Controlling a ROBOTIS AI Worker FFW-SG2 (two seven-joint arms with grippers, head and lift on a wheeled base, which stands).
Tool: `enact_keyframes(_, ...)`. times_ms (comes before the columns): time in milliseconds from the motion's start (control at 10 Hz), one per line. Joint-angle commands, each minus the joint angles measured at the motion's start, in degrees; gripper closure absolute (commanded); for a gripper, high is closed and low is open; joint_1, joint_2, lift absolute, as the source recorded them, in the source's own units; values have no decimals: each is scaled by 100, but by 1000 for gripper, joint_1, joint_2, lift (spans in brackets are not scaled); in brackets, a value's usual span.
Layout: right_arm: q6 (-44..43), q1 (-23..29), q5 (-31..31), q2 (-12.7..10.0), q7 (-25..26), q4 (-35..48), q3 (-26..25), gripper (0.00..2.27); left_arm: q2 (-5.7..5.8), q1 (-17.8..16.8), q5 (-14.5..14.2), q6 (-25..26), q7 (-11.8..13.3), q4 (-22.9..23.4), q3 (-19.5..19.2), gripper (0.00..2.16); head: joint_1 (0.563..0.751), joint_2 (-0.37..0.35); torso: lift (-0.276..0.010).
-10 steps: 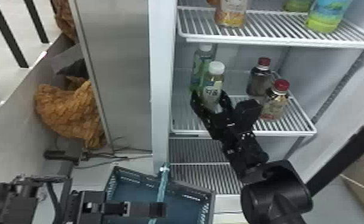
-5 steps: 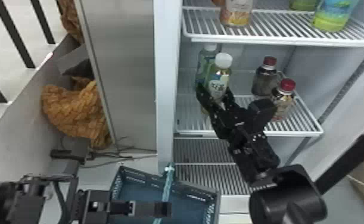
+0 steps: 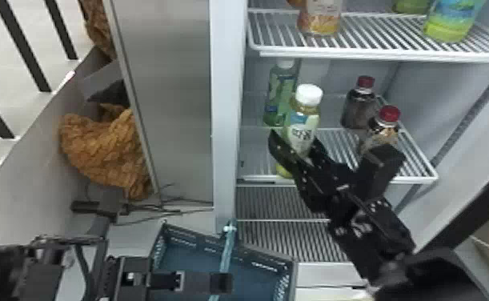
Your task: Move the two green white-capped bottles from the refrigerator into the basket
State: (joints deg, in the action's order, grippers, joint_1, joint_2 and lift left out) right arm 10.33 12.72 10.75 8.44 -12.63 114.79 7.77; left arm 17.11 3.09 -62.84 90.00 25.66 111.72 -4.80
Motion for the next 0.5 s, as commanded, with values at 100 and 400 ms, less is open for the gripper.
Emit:
enact_keyframes(100, 654, 964, 33, -18, -64, 1184, -297, 1061, 12, 14, 11, 3, 0, 0, 0, 1167, 695, -88, -263)
enact_keyframes(400, 1512, 1934, 102, -18, -108, 2337, -583, 1061, 12, 0, 23, 3, 0, 0, 0, 1167, 695, -114, -263)
